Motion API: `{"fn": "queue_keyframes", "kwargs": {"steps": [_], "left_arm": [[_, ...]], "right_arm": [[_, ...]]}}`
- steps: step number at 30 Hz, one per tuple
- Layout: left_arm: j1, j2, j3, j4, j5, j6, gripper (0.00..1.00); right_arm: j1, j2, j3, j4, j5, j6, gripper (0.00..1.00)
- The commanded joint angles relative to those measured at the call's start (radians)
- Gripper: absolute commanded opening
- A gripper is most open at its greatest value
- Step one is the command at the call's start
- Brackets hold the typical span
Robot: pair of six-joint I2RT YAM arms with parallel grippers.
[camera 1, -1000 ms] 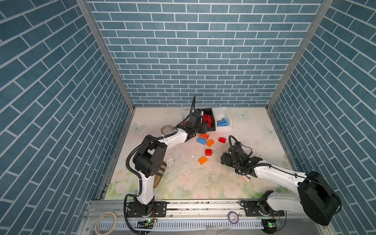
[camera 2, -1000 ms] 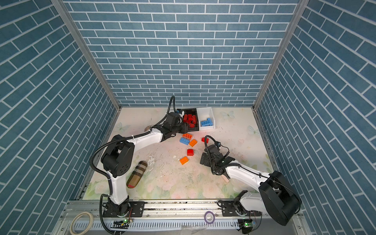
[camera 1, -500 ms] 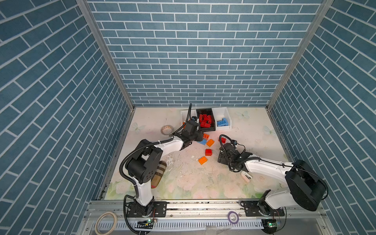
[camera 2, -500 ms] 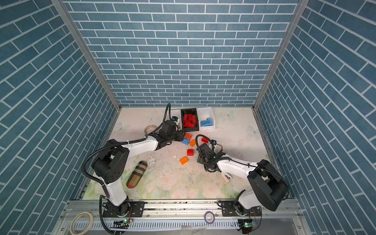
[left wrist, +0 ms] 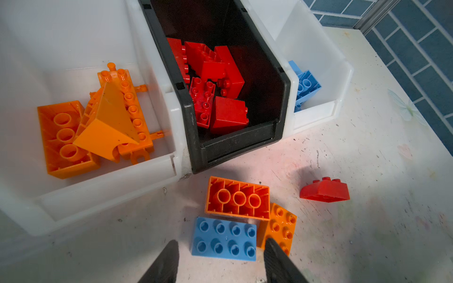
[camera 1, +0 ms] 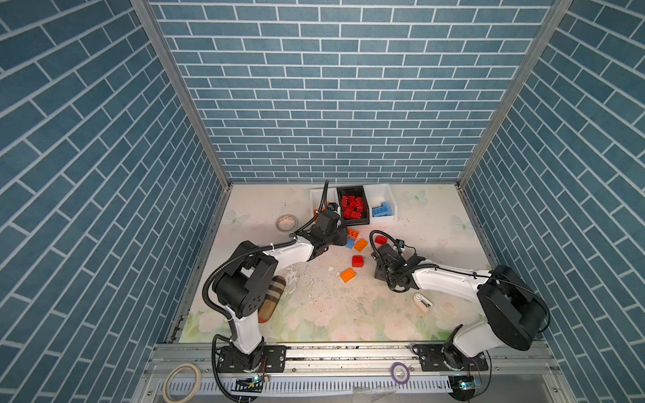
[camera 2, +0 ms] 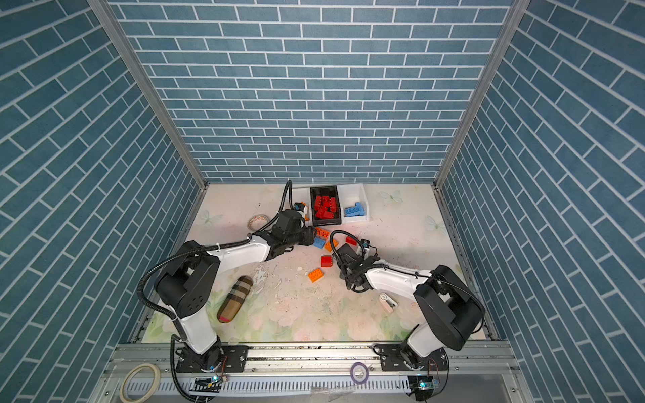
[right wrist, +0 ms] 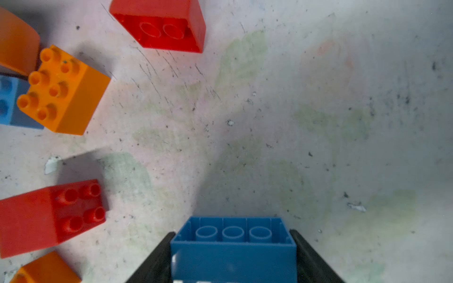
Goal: Sort the legos into containers by color
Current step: Pick up the lego from the center of the table.
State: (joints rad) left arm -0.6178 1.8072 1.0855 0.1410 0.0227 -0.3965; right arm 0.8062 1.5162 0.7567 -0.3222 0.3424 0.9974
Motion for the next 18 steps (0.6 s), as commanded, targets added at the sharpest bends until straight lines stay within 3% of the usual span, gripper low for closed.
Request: {"fn": "queue_keyframes", "kwargs": {"steps": [1, 18], "left_arm": [[-0.008, -0.045, -0.018, 0.014, -0.010, -0.002, 0.58], [-0.022, -0.094, -0.077, 0.017, 0.019, 0.041, 0.59]], "right_arm": [[0.004, 0.003, 0.015, -0.031, 0.022, 0.009, 0.66], [-0.034, -0.119, -0.066, 0.130, -0.105, -0.096, 0.52]]}}
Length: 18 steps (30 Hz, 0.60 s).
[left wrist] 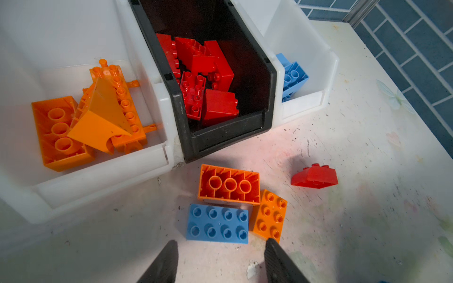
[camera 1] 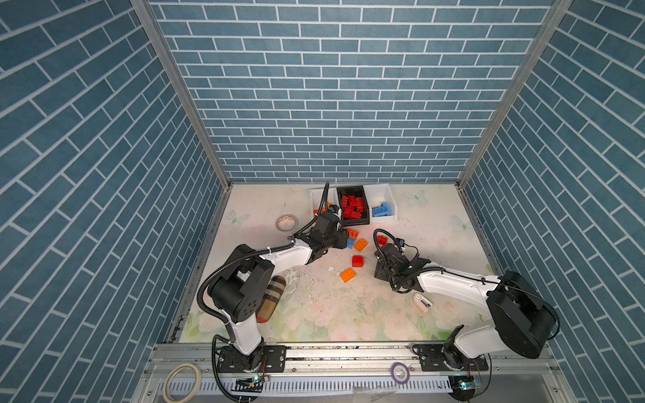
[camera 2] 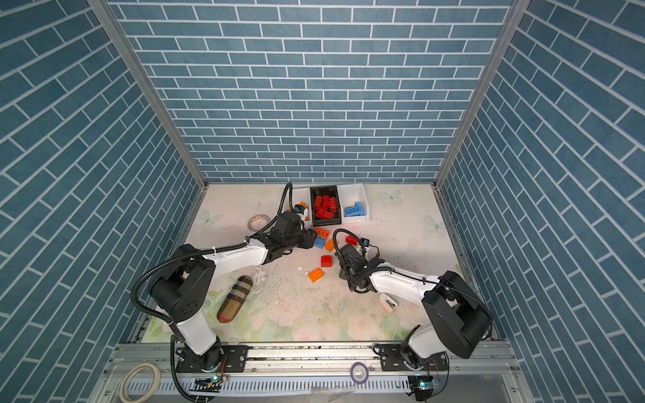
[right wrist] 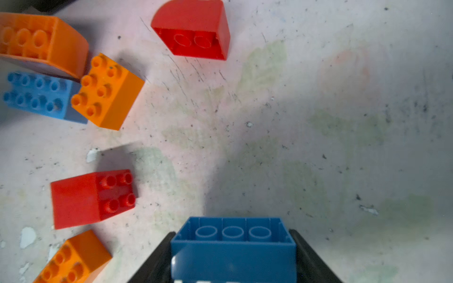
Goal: Sort the legos into containers by color
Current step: Pick up the lego from the center of the table.
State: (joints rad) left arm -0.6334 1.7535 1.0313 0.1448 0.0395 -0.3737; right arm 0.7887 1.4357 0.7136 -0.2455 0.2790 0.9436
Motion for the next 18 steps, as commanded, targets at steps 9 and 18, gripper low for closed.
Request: {"fn": "queue_keyframes", "kwargs": {"steps": [9, 18], "left_arm": [[-0.008, -0.111, -0.111, 0.010, -0.012, 0.017, 0.59], [-0.011, -0.185, -0.211, 0.009, -0.016, 0.006, 0.59]], "right_arm": [[-0.097, -0.130, -0.089, 0.202, -0.155, -0.086, 0.50], [-0.243, -0.145, -0.087, 0.303, -0.276, -0.121, 0.50]]}}
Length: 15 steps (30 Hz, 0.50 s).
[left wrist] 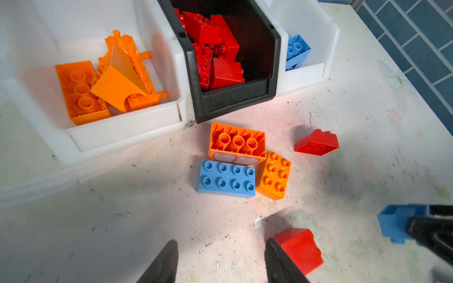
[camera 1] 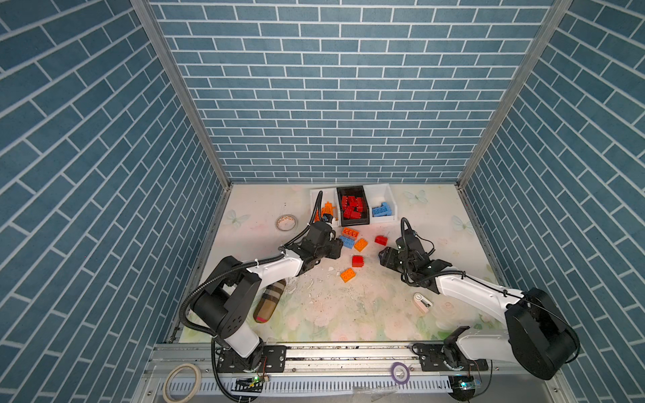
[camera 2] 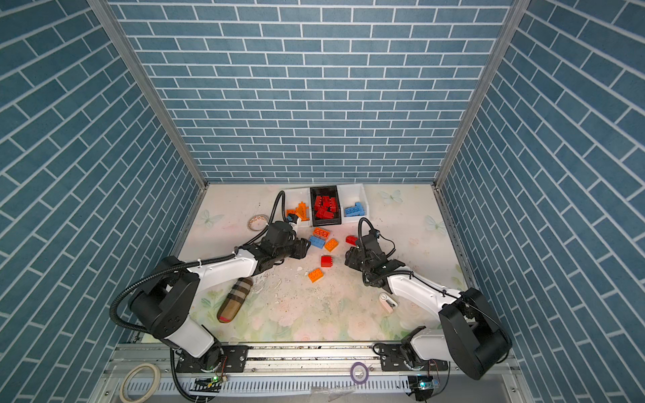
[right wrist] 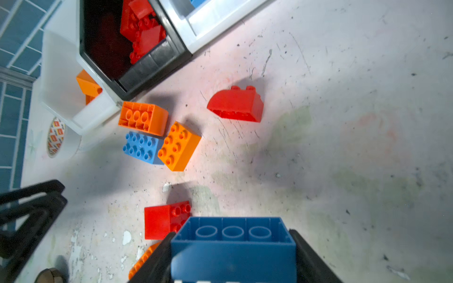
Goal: Sort the legos into containers by color
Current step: Pick up the lego from the center of the table, then place the lego in the container.
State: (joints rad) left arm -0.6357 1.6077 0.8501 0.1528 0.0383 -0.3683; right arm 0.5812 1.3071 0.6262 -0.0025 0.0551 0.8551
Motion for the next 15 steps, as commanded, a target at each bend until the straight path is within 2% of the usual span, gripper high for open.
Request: {"fn": "queue_keyframes", "kwargs": {"steps": [1, 15], "left_arm": [[-0.010, -0.048, -0.040, -0.003, -0.015, 0.001, 0.59], [-0.033, -0.207, -0.177, -0.062, -0.049, 0.019, 0.59]], "right_arm": [[-0.055, -0.011, 0.011, 0.064, -0.067, -0.043, 0.50], [-0.249, 0.166, 0.196, 0.203, -0.334, -0.092, 0.48]]}}
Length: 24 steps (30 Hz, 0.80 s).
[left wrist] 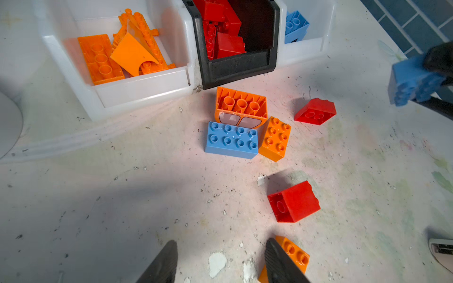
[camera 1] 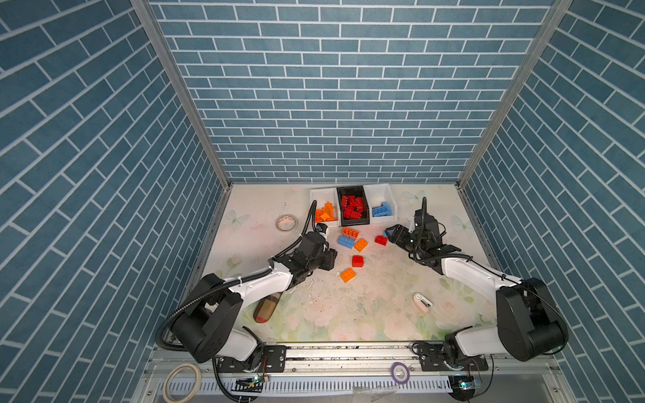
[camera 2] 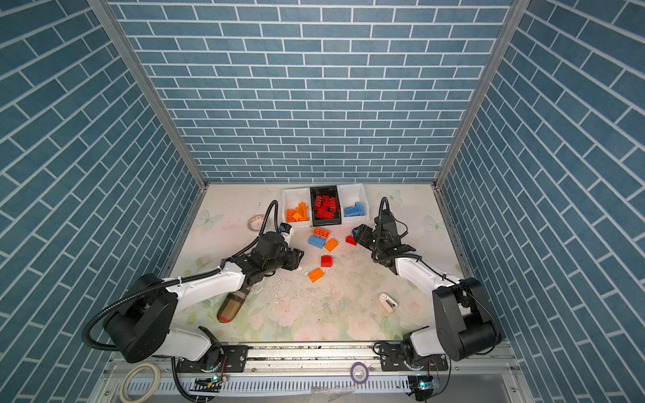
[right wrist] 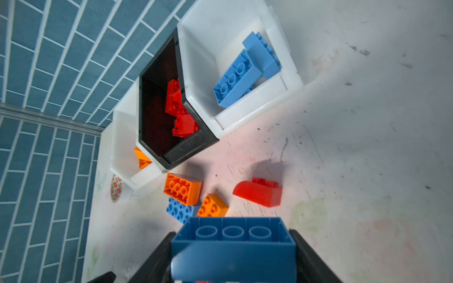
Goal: Sort the legos into containers by color
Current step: Place the lego in the container.
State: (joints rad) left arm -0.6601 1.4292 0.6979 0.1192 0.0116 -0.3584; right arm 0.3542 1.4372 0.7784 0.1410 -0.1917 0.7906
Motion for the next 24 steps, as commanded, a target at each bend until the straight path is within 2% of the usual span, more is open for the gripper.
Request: {"fn": "queue_keyframes", "kwargs": {"steps": [1, 13, 24], "left_arm": [[-0.010, -0.036, -0.032, -0.036, -0.022, 0.006, 0.59], [-0.066, -0.116, -0.112, -0.082, -0.053, -0.002, 0.59], [-0.123, -0.178, -0.177, -0.100, -0.065, -0.005, 0.59]], "right_arm": [[-0.032, 0.052, 0.060, 0.073, -0.114, -0.030, 0.48], [-0.101, 0.318, 0.287, 0.237, -0.288, 0.023, 0.47], [-0.118, 0.561, 0.561, 0.217, -0.315, 0.051, 0.50]]}}
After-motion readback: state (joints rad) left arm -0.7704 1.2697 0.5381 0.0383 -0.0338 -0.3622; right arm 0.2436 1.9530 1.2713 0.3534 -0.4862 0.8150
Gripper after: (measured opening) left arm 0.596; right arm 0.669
